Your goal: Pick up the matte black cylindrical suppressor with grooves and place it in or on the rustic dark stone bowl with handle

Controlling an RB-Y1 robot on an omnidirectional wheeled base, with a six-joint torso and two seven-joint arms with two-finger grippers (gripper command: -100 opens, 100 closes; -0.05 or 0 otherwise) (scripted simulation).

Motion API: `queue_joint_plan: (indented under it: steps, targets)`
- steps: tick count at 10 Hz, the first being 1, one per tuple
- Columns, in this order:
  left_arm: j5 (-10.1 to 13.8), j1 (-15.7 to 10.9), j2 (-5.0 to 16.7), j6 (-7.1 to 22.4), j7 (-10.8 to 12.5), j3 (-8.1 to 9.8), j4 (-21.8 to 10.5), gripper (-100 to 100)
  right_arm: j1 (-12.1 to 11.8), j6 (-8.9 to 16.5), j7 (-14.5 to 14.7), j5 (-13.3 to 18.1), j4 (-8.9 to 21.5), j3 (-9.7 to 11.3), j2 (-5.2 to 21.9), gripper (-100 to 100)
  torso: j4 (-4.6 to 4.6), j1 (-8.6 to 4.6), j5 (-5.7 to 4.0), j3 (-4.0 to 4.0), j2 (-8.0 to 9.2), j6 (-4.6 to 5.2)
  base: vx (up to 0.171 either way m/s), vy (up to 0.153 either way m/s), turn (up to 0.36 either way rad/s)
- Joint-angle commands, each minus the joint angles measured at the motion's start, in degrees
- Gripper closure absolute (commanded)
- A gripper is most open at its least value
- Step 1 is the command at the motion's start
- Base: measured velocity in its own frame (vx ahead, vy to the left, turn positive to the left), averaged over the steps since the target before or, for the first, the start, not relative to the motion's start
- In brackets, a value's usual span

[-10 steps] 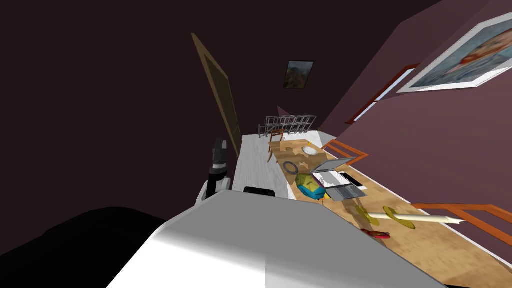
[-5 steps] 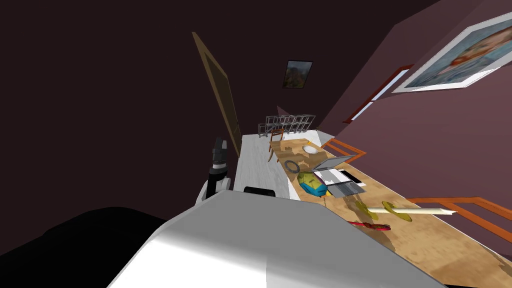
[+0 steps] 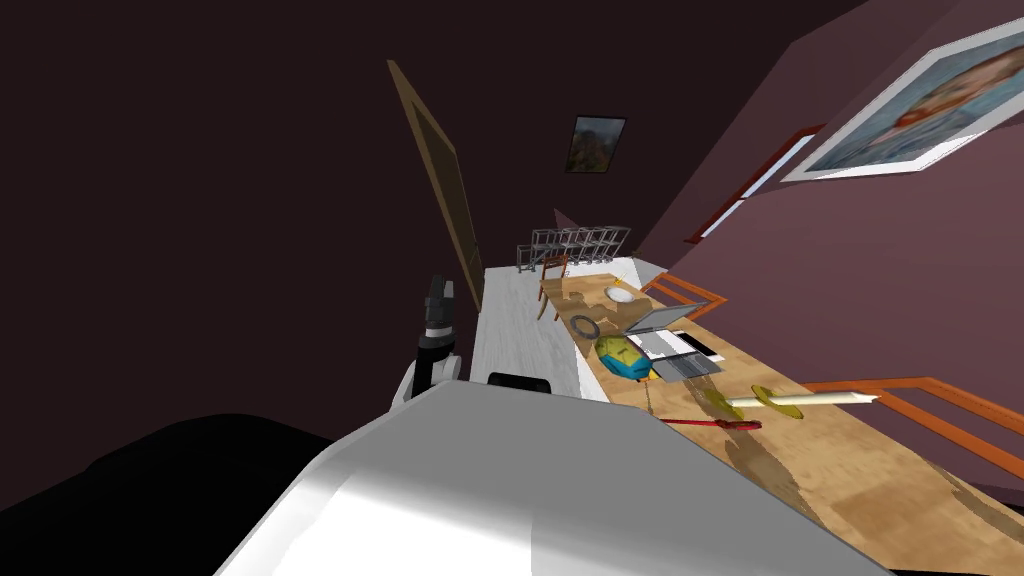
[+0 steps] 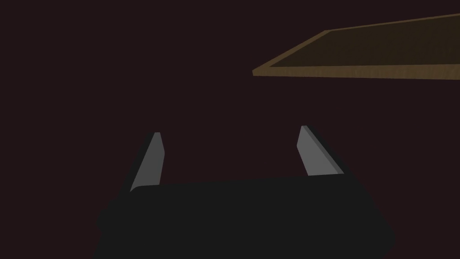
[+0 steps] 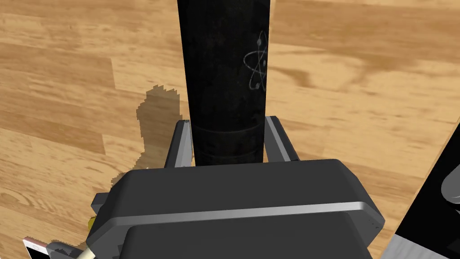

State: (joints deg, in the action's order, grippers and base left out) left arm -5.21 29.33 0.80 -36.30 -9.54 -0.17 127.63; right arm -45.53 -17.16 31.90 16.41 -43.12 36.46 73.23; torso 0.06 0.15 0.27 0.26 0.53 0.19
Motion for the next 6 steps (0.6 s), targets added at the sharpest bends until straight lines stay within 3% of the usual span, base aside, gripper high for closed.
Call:
queue_joint_plan:
  steps: [1,4,6]
  targets:
    - [0.0,0.0,0.0,0.0,0.0,0.0,0.0,0,-1.85,0.96,-1.6,-1.01,-1.35,-0.3,0.86,100,0.0,0.0,0.0,0.0,0.0,0.0,-0.203,-0.095,0.058]
    - [0.0,0.0,0.01,0.0,0.0,0.01,0.0,0,-2.81,1.33,-3.66,-2.56,-2.52,-0.63,1.01,100,0.07,-0.6,-0.1,0.1,0.13,0.0,-0.182,-0.137,0.071]
    - [0.0,0.0,0.02,0.0,0.0,0.02,0.0,0,-2.79,0.86,-5.24,-3.83,-2.93,-0.88,1.2,100,0.08,-0.81,-0.14,0.07,0.06,0.0,-0.183,-0.197,0.09]
